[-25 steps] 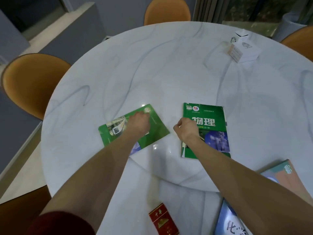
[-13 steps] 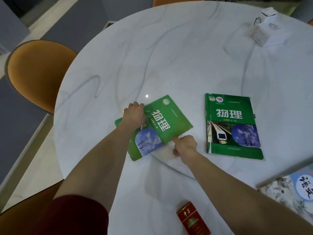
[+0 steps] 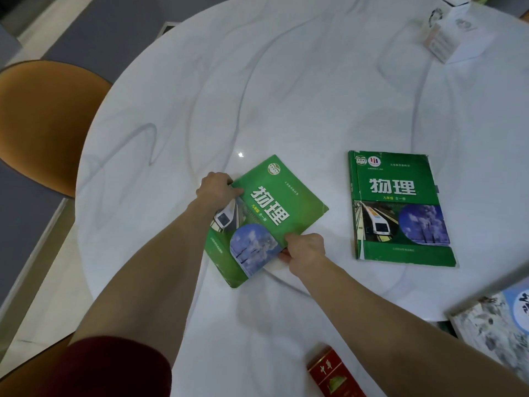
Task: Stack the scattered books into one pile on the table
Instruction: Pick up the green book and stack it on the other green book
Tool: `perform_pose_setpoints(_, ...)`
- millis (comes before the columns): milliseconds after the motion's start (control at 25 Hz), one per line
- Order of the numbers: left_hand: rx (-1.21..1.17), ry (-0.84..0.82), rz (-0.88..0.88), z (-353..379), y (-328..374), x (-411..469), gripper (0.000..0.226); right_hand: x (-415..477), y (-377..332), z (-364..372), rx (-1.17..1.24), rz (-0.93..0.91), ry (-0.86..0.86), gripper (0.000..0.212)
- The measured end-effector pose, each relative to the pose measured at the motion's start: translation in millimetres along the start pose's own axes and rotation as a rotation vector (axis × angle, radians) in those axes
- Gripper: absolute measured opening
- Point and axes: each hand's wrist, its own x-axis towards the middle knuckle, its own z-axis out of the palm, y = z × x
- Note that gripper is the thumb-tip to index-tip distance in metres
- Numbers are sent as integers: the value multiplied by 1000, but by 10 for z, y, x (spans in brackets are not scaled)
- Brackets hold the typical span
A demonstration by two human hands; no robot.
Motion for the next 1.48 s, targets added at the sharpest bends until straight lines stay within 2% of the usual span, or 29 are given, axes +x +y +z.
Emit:
perform_pose_setpoints(240,-234,7,187,-181,-28,-275,23,9,72,-32,21,-31,-7,20)
perform_pose_setpoints(480,-528,36,196,-432,-13,-711,5,-118,148,-97,111,-128,-38,22)
perform_pose_setpoints(520,-550,33,202,-450,16,-785,10,-130,142,-138,134,-131,-51,21)
perform_pose_setpoints(640,-649,45,163,-409,163,-940,16,-167,20,-367,148,-171,-63,14)
perform_pose_setpoints(880,-780,56,34,-93,729,-986,16,-80,-447,-1107,7,-365,12,23)
perform_pose_setpoints(1000,-836,55,-18,100,1072,-955,21,3,-701,-1471,-66,-417,20,17)
perform_pose_setpoints(1080,-882,31,-57,252,1323,-933,17,72,-877,-1718,-112,-453,21,12)
perform_pose_setpoints(1160,-888,5,-91,380,1542,-908,13,152,-1027,-1926,-145,-493,63,15)
perform_pose_setpoints(1280,-864,-29,-114,561,1834,-846,18,322,-1222,-2180,-206,-572,156,21)
perform_pose_setpoints(1480,-851,-97,-133,867,2152,-736,22,679,-1401,-2475,-288,-596,180,26)
